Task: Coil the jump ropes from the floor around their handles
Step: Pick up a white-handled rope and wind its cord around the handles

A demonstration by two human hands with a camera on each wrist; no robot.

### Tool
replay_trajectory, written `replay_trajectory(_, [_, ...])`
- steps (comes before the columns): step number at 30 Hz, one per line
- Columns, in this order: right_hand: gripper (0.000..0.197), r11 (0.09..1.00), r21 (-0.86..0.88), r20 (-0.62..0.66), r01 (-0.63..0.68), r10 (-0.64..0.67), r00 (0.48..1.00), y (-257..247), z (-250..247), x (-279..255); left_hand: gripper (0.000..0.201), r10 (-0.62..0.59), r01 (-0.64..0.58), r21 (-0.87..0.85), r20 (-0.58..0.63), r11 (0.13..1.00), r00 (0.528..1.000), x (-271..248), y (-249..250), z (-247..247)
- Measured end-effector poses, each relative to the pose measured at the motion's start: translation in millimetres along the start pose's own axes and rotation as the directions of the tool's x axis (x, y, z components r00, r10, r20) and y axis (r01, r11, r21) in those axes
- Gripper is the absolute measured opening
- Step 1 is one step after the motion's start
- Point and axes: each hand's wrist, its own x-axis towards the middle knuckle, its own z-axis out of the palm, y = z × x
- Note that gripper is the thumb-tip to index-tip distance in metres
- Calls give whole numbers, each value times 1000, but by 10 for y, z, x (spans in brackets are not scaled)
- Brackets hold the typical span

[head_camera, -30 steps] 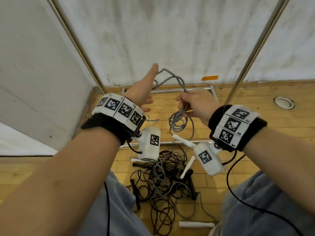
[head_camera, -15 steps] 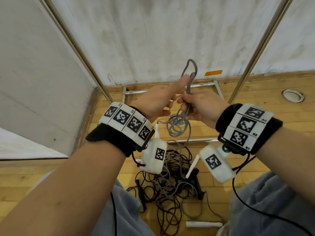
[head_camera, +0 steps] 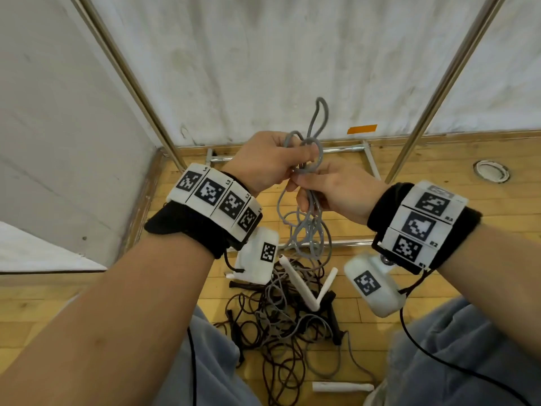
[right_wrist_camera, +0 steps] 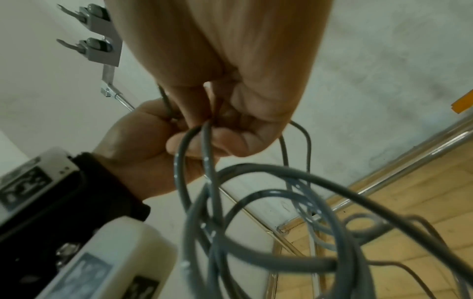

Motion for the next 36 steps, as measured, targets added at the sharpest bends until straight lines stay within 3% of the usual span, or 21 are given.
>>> replay_trajectory(3, [30, 994, -106, 91, 4, 6, 996, 74, 13, 17, 19, 26, -38, -62, -193, 997, 981, 8, 22, -39])
replay_trajectory(6, [35, 887, -462, 177, 0, 92, 980, 261, 2, 28, 20, -36, -62, -225, -406, 972, 913, 39, 70, -185])
replay_trajectory(8, [33, 774, -631, 150, -52, 187, 971, 369, -2, 34, 21, -95, -58, -290, -485, 955, 869, 59, 86, -289])
replay_trajectory(10, [36, 750, -656, 96, -83, 192, 977, 383, -33, 52, 20, -160, -44, -362, -514, 931, 843, 70, 89, -335])
replay_trajectory(12, [41, 795, -600, 41, -93, 146, 988, 294, -82, 91, 20, -250, 0, -473, -465, 881, 849, 59, 95, -339])
replay_trajectory(14, [40, 884, -458, -30, -93, 90, 996, 172, -141, 130, 29, -347, 119, -533, -352, 838, 869, 33, 86, -358])
replay_trajectory(16, [38, 961, -256, -77, -101, 84, 993, 61, -192, 129, 41, -411, 261, -446, -283, 856, 866, -4, 68, -365])
replay_trajectory(18, [36, 988, -102, -41, -120, 117, 992, -21, -213, 94, 48, -397, 342, -230, -261, 911, 880, -33, 37, -319])
replay_trajectory(20, [37, 973, -207, 7, -100, 104, 995, -79, -194, 46, 49, -343, 348, -7, -193, 937, 919, -66, 14, -195])
replay_trajectory(23, [43, 833, -553, 120, 33, 40, 992, -151, -116, -15, 73, -376, 367, 235, -6, 900, 927, -76, -43, 12])
replay_trajectory(24, [42, 800, -596, 158, 69, 33, 987, -181, -98, -35, 77, -377, 360, 244, 24, 900, 926, -80, -57, 58])
replay_trajectory(26, [39, 770, -631, 178, 99, 20, 984, -254, -112, -68, 62, -297, 291, 102, 43, 951, 954, -67, -54, 122])
replay_trajectory(29, [30, 775, -619, 169, 125, -25, 985, -321, -202, -60, 28, -150, 129, -180, -112, 975, 982, -36, -5, 138])
replay_trajectory(32, [10, 700, -702, 157, 130, -26, 987, -288, -211, -30, 31, -118, 30, -268, -318, 963, 941, 12, 16, 65])
replay_trajectory(36, [27, 479, -874, 41, -82, 240, 970, -77, -216, 6, 44, -149, -62, -369, -516, 927, 843, 53, 53, -166])
